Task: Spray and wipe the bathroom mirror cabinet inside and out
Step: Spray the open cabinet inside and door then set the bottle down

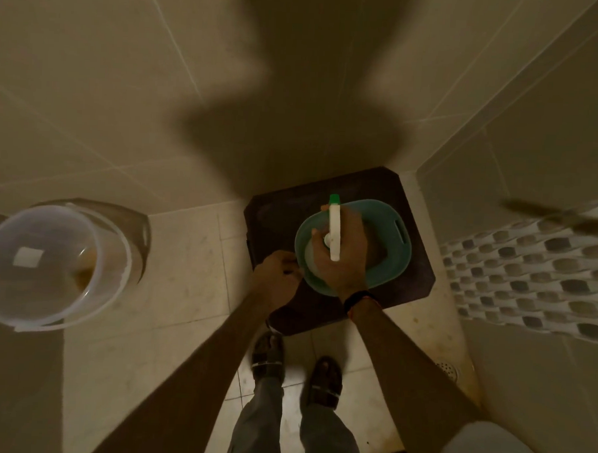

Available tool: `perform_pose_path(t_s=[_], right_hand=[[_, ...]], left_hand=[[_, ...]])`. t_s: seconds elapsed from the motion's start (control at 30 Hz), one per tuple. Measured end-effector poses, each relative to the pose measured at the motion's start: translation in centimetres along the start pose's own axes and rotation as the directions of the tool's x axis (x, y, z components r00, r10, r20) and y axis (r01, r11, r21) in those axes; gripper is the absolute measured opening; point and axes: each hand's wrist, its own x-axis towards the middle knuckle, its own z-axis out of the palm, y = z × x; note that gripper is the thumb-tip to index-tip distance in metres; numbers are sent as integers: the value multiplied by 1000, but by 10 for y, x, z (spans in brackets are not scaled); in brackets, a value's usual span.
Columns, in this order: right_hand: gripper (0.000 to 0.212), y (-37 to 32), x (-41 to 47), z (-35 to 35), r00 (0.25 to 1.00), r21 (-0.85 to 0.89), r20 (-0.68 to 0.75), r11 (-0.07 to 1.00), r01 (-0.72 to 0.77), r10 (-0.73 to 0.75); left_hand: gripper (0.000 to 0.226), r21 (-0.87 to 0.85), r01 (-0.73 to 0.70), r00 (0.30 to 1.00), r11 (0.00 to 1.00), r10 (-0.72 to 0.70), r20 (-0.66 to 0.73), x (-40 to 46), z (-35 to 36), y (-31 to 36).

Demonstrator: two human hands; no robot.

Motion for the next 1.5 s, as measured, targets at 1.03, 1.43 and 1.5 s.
perform_pose_path(t_s=[1.03,1.43,1.5], right_hand=[[11,-301,-224,-314,909,98,-296,937,335,-294],[25,-398,-464,-504,794,-69,-582,983,169,-177],[22,-400,-499,-537,785,-53,-599,985,163,-162]], left_hand=[[36,2,-605,769,796,585,-256,-416,-79,123],[34,-96,-828,559,553,828,-52,-670,-2,167],[30,-91,-867,494,490,869,-22,-704,23,178]])
